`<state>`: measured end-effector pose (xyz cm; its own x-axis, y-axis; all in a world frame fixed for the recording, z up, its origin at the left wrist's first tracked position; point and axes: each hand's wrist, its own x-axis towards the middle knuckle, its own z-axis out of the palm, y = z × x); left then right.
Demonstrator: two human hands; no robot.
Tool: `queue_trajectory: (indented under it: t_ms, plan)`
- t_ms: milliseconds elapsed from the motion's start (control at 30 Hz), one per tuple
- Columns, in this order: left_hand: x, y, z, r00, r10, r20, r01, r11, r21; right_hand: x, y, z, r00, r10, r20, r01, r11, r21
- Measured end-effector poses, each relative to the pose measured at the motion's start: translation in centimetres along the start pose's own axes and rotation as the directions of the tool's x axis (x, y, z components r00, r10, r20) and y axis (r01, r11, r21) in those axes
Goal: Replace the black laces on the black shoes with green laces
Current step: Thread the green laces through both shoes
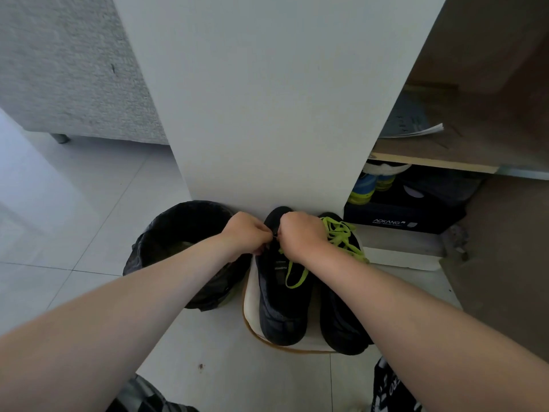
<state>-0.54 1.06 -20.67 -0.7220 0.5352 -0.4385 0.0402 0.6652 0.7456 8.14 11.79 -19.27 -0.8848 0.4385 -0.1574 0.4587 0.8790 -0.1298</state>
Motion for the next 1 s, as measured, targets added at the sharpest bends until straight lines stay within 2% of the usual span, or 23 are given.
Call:
queue_trajectory:
  t_ms: [167,200,267,400,533,600,733,833,900,1000]
  plan:
    - [0.1,-0.5,-0.4,0.999,-0.041,0.019,0.042,0.997,-0.063,-0.2,-0.3,0.5,0.999,0.017,-0.033,-0.016,0.999,0.041]
    - [0.1,-0.3,-0.4,0.999,-0.027,0.023,0.028,1.000,-0.005,-0.2,-0.3,0.4,1.000,0.017,-0.005,-0.017,0.999,0.044]
    - [0.0,0.4,0.0,0.999,0.037,0.015,-0.039,0.974,0.225,0.1,0.0,-0.4,0.997,0.036,0.063,-0.039,0.998,0.057]
    - [0.1,1.7,1.7,0.973,0.211,-0.092,-0.110,0.778,0.619,0.8,1.2,-2.1,0.985,0.136,0.109,-0.146,0.985,0.090]
    - [0.4,2.4,2.6,0.949,0.302,-0.090,-0.132,0.641,0.757,0.7,1.5,-1.7,0.985,0.138,0.100,-0.149,0.982,0.113]
    - [0.3,2.6,2.6,0.950,0.304,-0.075,-0.153,0.659,0.737,0.6,1.5,-1.2,0.989,0.108,0.099,-0.121,0.984,0.128]
    - [0.6,1.9,1.5,0.963,0.242,-0.119,-0.125,0.792,0.597,0.6,1.4,-0.8,0.995,0.070,0.075,-0.078,0.990,0.118]
    - [0.7,1.3,0.9,0.976,0.186,-0.113,-0.103,0.854,0.511,0.8,1.1,-1.0,0.996,0.047,0.079,-0.057,0.990,0.127]
    - [0.9,0.8,0.4,0.987,0.131,-0.095,-0.083,0.915,0.394,0.9,1.1,-1.2,0.996,0.036,0.081,-0.046,0.990,0.134]
    - [0.9,0.2,-0.1,1.000,0.025,-0.013,-0.024,0.994,0.105,0.9,1.0,-1.3,0.998,0.004,0.068,-0.012,0.994,0.112]
